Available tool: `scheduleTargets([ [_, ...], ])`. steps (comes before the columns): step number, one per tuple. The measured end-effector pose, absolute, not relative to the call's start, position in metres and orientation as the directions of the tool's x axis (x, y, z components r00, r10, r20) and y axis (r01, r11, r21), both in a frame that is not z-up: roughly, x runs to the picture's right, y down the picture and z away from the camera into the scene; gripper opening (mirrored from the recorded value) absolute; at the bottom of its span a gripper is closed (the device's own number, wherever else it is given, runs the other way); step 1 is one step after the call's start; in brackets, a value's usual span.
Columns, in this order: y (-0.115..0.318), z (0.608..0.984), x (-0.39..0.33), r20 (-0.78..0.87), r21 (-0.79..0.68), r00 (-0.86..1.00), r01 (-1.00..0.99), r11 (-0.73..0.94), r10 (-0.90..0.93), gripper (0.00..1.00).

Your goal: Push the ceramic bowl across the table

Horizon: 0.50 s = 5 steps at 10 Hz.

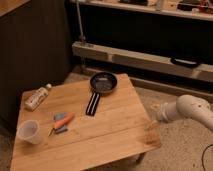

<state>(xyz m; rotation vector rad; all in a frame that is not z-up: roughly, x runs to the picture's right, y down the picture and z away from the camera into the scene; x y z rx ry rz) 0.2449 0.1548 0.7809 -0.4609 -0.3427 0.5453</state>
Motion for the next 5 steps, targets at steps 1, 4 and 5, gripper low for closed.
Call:
scheduleTargets([
  [1, 0.1547, 0.7809, 0.2449, 0.189, -0.503, 0.803, -0.415, 0.758, 0.565, 0.80],
  [4, 0.1564, 0.7829, 0.2461, 0.186, -0.500, 0.804, -0.417, 0.759, 0.564, 0.80],
  [5, 0.1561, 0.7902, 0.2486, 0.186, -0.486, 0.806, -0.422, 0.765, 0.563, 0.80],
])
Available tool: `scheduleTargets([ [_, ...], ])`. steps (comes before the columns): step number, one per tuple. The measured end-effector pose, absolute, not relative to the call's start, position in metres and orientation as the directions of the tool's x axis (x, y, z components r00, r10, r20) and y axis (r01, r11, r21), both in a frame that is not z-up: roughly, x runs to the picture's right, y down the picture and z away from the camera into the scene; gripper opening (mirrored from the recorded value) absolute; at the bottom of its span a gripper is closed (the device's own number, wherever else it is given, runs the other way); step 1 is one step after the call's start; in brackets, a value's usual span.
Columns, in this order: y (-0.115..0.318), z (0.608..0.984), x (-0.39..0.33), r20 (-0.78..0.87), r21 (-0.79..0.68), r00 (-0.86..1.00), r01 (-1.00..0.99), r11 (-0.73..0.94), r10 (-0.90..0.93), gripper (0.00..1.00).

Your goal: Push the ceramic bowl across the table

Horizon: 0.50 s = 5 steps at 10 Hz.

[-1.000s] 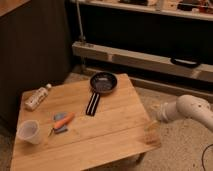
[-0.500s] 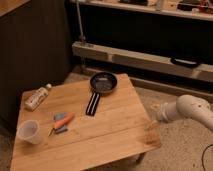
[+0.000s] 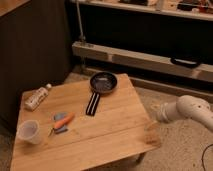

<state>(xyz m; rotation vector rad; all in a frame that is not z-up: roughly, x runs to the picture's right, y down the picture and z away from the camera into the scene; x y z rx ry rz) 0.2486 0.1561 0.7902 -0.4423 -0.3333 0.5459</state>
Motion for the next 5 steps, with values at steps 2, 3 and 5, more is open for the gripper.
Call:
scheduleTargets([
  [2, 0.147, 0.818, 0.252, 0.211, -0.463, 0.810, -0.411, 0.786, 0.547, 0.80],
  [3, 0.135, 0.838, 0.253, 0.226, -0.449, 0.813, -0.402, 0.798, 0.537, 0.80],
  [5, 0.105, 0.881, 0.247, 0.245, -0.420, 0.825, -0.383, 0.823, 0.509, 0.80],
])
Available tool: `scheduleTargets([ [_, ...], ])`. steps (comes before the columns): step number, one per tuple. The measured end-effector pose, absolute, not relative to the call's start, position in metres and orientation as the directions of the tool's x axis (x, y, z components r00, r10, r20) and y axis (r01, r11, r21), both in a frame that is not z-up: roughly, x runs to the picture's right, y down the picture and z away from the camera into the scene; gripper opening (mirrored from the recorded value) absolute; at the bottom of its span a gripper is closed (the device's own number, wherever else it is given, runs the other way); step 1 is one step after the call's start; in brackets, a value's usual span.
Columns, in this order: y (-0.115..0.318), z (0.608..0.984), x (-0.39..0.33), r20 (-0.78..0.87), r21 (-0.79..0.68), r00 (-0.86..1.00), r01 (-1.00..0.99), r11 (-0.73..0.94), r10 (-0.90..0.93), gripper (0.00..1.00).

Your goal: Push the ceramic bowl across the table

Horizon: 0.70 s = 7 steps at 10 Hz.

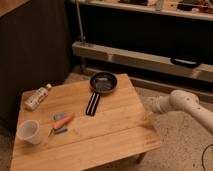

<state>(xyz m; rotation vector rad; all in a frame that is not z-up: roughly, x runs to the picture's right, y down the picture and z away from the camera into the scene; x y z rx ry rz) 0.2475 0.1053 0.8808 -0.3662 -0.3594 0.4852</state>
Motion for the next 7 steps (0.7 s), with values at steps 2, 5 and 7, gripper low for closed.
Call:
scheduleTargets([
  [2, 0.0984, 0.8923, 0.2486, 0.245, -0.411, 0.829, -0.381, 0.828, 0.503, 0.80],
  [5, 0.0988, 0.8925, 0.2487, 0.245, -0.411, 0.829, -0.381, 0.828, 0.503, 0.80],
  [7, 0.0993, 0.8926, 0.2493, 0.245, -0.412, 0.828, -0.382, 0.828, 0.504, 0.73],
])
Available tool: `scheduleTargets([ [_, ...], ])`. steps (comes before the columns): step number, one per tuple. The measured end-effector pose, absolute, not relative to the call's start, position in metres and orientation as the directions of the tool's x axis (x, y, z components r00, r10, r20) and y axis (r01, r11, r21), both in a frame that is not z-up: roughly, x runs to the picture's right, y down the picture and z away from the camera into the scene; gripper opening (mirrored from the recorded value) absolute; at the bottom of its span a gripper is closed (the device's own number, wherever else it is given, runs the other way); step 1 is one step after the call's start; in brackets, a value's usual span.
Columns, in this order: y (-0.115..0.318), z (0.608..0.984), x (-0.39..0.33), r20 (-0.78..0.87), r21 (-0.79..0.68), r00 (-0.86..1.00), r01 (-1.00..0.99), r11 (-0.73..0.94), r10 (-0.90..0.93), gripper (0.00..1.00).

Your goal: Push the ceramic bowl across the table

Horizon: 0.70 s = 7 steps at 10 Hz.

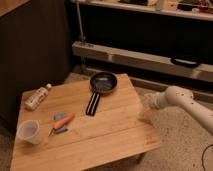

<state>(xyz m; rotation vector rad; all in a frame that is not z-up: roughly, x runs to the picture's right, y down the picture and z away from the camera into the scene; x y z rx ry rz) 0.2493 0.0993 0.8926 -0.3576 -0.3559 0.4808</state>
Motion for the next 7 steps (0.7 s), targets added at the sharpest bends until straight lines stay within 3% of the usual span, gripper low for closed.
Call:
scheduleTargets([
  [4, 0.064, 0.896, 0.261, 0.259, -0.319, 0.831, -0.407, 0.856, 0.492, 0.33],
  [7, -0.014, 0.929, 0.254, 0.275, -0.230, 0.854, -0.388, 0.892, 0.442, 0.04],
])
